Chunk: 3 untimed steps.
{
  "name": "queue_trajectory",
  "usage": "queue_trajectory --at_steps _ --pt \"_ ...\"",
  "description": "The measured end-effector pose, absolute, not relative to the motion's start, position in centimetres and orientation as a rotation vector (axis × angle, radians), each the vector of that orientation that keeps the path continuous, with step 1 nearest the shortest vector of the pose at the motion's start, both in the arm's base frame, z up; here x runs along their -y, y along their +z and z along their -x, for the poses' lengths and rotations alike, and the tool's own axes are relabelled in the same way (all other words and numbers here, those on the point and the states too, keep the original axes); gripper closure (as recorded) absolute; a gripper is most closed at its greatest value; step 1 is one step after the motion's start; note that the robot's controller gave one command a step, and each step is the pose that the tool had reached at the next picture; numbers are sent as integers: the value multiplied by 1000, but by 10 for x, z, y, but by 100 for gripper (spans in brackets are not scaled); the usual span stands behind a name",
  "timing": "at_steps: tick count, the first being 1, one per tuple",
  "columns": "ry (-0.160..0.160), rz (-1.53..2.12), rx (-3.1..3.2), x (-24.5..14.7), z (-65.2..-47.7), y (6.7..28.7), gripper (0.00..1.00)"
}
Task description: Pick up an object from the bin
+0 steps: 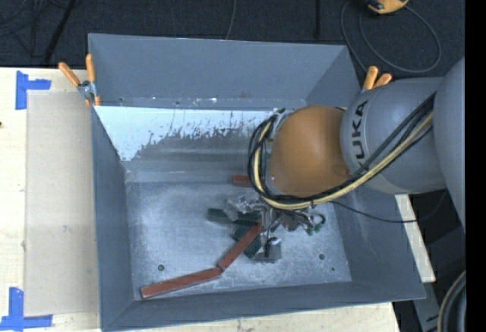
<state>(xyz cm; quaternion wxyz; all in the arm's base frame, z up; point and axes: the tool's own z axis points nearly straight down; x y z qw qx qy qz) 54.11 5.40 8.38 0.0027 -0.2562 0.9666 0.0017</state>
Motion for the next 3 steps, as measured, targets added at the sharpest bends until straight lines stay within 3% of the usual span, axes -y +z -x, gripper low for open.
queue_trajectory --at_steps 1,2,3 --pt "6 821 -3016 -34 -542 67 0" --pt "-9 1045 -2962 -37 -534 74 100" --pt "-8 1044 -2961 -37 -534 74 100"
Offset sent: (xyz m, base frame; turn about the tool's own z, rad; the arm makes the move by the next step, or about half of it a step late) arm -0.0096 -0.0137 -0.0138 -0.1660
